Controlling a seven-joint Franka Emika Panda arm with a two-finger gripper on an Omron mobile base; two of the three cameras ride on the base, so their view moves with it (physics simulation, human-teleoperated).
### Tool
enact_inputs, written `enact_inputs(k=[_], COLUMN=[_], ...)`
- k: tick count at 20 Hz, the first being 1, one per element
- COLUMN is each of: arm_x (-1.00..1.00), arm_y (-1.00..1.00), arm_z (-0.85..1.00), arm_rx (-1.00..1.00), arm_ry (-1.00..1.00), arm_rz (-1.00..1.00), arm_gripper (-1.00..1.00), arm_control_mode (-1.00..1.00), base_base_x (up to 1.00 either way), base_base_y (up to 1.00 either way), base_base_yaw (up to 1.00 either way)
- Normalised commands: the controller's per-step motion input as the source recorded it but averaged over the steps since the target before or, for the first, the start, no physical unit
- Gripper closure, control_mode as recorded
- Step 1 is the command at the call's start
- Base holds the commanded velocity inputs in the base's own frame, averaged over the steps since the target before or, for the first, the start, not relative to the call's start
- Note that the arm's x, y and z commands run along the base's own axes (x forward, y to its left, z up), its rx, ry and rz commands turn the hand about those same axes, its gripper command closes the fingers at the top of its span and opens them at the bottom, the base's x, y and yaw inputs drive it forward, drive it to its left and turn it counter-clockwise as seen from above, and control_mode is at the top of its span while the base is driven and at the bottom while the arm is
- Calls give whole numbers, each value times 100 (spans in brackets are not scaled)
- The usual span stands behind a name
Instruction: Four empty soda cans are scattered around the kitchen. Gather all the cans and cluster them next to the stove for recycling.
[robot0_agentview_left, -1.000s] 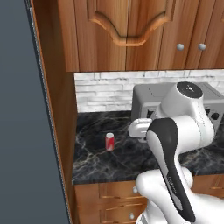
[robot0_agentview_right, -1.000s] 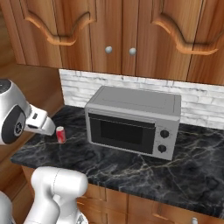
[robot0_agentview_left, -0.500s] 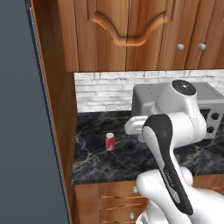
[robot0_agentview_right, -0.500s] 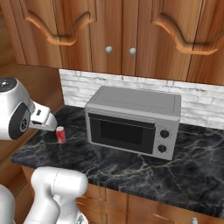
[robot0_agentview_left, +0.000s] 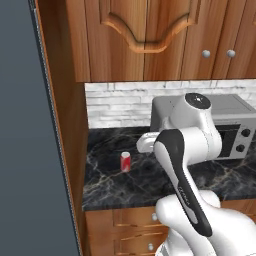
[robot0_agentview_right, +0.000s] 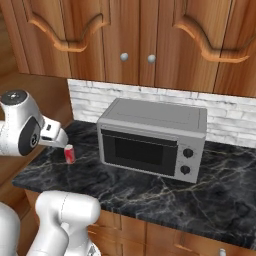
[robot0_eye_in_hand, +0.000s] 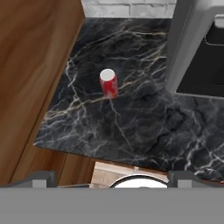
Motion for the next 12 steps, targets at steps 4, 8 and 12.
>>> enact_inputs(k=[4,8,12], arm_x=[27,25,25], arm_y=[5,5,3], arm_z=[-20,-20,-11], arm_rx=[0,0,0], arm_ry=[1,1,0], arm_rz=[1,1,0], arm_gripper=[-100,-100,-100], arm_control_mode=[-100,-100,-100], base_base_x=[0,0,0], base_base_y=[0,0,0], base_base_yaw=[0,0,0])
